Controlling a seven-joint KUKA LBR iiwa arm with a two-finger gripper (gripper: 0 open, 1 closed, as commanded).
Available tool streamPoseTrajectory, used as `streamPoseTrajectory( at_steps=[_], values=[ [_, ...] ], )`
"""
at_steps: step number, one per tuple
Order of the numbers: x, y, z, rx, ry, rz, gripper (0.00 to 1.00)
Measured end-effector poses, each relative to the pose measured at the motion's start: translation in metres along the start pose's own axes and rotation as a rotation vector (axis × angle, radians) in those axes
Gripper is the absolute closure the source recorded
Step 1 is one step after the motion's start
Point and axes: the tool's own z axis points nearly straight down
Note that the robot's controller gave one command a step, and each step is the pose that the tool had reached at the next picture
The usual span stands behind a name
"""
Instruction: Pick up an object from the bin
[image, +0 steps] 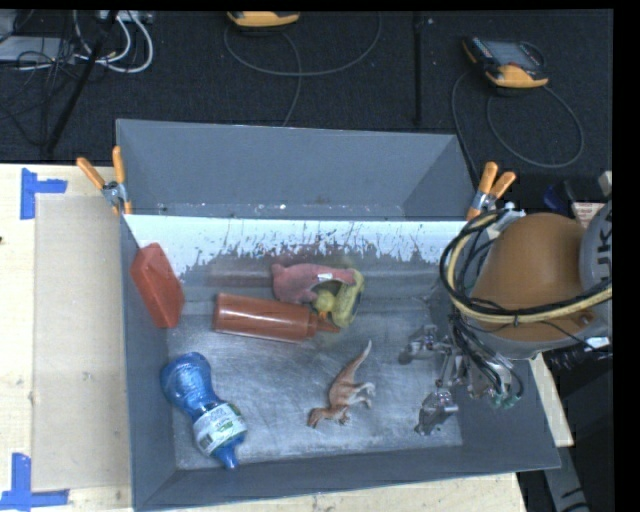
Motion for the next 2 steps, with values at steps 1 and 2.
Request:
streamPoseTrajectory(
  at_steps=[1, 2],
  values=[
    [-0.013, 0.039, 0.051, 0.003, -0.008, -0.282, 0.0],
    [-0.015, 0.061, 0.071, 0.002, -0.005, -0.469, 0.0]
  ],
)
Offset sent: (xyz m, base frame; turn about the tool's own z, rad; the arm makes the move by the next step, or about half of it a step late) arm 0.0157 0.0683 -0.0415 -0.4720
